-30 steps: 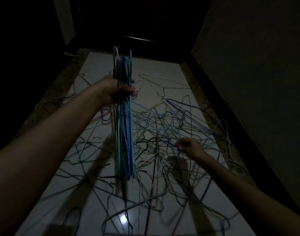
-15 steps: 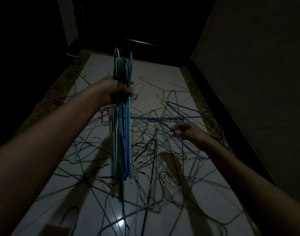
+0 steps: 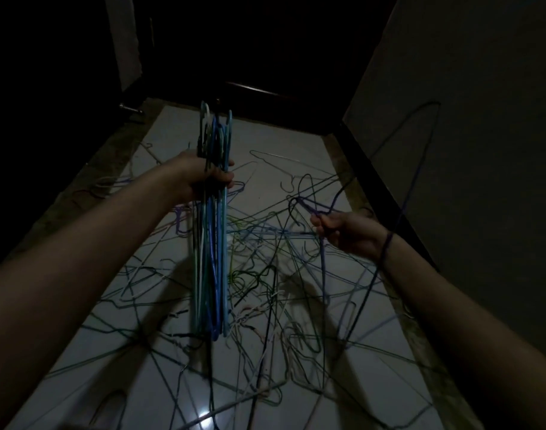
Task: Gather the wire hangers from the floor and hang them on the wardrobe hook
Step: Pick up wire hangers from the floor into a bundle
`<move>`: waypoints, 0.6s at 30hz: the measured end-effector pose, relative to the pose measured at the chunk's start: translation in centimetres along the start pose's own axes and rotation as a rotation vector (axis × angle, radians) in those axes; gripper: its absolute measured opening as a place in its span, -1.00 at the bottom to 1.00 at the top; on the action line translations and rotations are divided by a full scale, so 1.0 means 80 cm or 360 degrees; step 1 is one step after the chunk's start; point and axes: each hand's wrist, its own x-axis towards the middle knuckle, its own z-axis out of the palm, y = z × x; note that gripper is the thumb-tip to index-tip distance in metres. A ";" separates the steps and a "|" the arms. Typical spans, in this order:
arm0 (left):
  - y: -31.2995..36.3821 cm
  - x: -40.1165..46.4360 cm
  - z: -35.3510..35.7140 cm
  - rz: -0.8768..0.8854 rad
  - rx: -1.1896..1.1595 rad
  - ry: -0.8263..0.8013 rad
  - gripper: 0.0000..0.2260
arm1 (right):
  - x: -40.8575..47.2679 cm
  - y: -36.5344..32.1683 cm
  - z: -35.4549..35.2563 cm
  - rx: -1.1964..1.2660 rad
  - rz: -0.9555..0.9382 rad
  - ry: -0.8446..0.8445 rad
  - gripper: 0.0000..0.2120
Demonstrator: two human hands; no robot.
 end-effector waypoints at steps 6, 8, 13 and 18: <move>-0.003 0.003 0.003 -0.0039 -0.0034 -0.0020 -0.80 | 0.003 0.026 -0.008 0.0277 -0.0129 -0.0012 -0.80; -0.004 0.005 0.003 -0.0051 -0.0044 -0.0023 -0.79 | 0.000 0.026 -0.012 0.0356 -0.0146 -0.0087 -0.85; -0.008 0.009 0.004 -0.0036 0.0007 -0.0057 -0.79 | -0.002 0.026 -0.020 0.0430 -0.0104 -0.0380 -0.58; -0.010 0.008 0.007 -0.0042 0.0013 -0.0042 -0.79 | -0.005 -0.004 -0.003 0.0262 0.0007 -0.0269 -0.84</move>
